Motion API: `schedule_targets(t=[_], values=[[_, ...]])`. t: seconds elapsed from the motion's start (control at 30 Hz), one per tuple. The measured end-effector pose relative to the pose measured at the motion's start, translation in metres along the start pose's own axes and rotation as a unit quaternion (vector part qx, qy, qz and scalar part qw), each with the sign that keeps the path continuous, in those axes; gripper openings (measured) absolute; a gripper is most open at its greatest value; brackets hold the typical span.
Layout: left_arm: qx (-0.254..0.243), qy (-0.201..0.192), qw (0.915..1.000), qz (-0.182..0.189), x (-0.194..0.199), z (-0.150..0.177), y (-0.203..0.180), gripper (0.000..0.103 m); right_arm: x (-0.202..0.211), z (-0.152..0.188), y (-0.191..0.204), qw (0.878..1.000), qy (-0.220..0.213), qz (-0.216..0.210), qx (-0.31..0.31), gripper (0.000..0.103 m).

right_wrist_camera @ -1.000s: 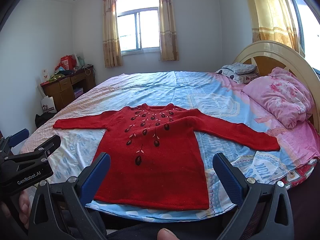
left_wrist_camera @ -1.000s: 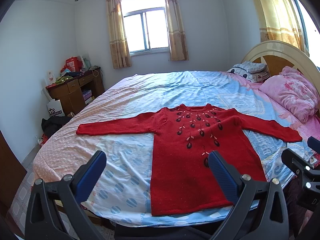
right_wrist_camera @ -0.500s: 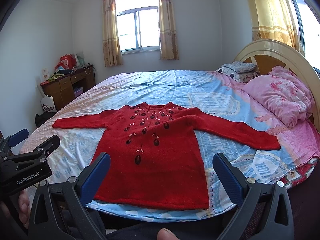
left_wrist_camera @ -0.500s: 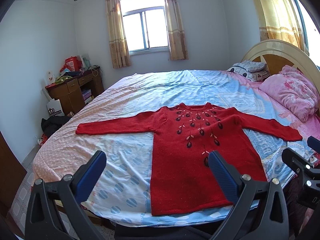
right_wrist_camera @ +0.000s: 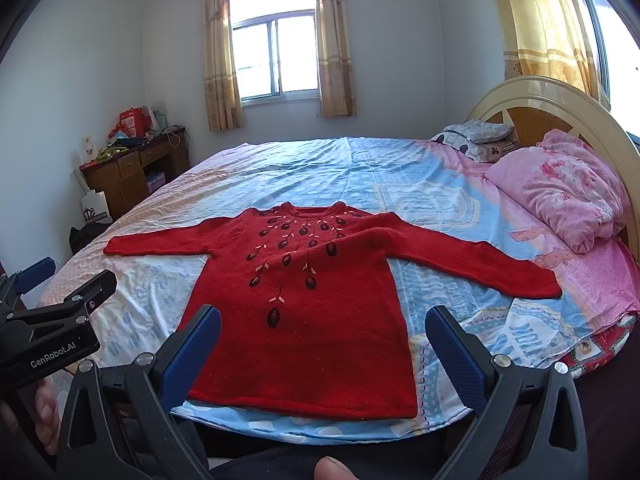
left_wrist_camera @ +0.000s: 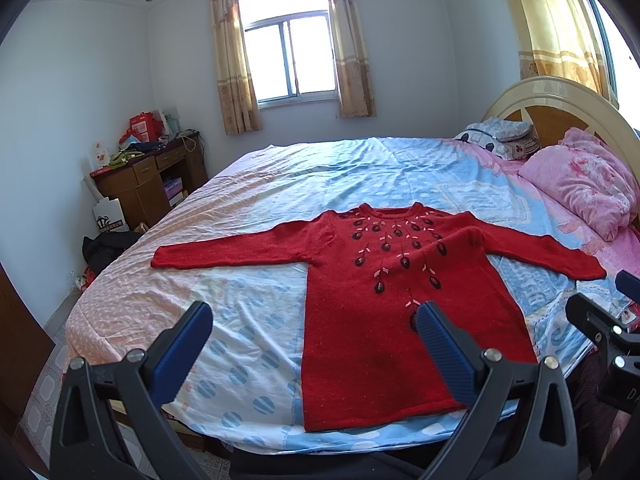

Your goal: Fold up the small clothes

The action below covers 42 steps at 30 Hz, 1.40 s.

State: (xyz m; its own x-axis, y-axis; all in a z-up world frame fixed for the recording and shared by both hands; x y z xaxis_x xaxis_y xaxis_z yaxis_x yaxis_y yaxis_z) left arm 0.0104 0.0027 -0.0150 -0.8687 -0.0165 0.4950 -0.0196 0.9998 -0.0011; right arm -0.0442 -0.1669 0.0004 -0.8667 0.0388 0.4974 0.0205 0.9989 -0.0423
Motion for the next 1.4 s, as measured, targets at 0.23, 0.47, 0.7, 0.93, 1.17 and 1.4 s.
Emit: schedule_targets(t=[0.23,0.47,0.7,0.93,1.17,1.4], values=[[-0.005,0.004,1.0,0.002,-0.004,0.004,0.001,0.103,-0.004,0.0,-0.004,1.0,0.0,-0.005,-0.01,0.102],[-0.031,0.01,0.9995,-0.002,-0.019,0.007,-0.01,0.103,-0.018,0.003,-0.008,0.999,0.012,-0.013,-0.032,0.102],[-0.094,0.017,0.9954,0.001,-0.051,0.01,-0.031,0.103,-0.056,0.014,-0.022,0.999,0.039,0.006,-0.031,0.102],[-0.14,0.04,0.9894,0.002,-0.101,0.007,-0.056,0.103,-0.107,0.035,-0.05,0.993,0.106,0.007,-0.051,0.102],[-0.123,0.051,0.991,-0.007,-0.147,-0.006,-0.067,0.103,-0.144,0.046,-0.113,0.983,0.149,0.029,-0.106,0.102],[-0.102,0.076,0.9918,-0.008,-0.189,-0.008,-0.077,0.103,-0.179,0.042,-0.188,0.978,0.132,0.079,-0.142,0.102]])
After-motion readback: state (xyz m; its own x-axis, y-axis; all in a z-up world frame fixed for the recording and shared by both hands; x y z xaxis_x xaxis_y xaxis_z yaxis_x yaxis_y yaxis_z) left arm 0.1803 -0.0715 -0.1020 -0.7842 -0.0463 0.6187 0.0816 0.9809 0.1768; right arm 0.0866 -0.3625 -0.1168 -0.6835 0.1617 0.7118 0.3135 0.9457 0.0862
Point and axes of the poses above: each gripper's, at about its wrist camera, not at the fingertips, and x roughly against the way its jaws point, y to its left, z to its underside, the point moved 1 cm from there along -x, roughly the way its jaws point, and after that the axes turned 6 degrees about x, right-handed, at the moved point
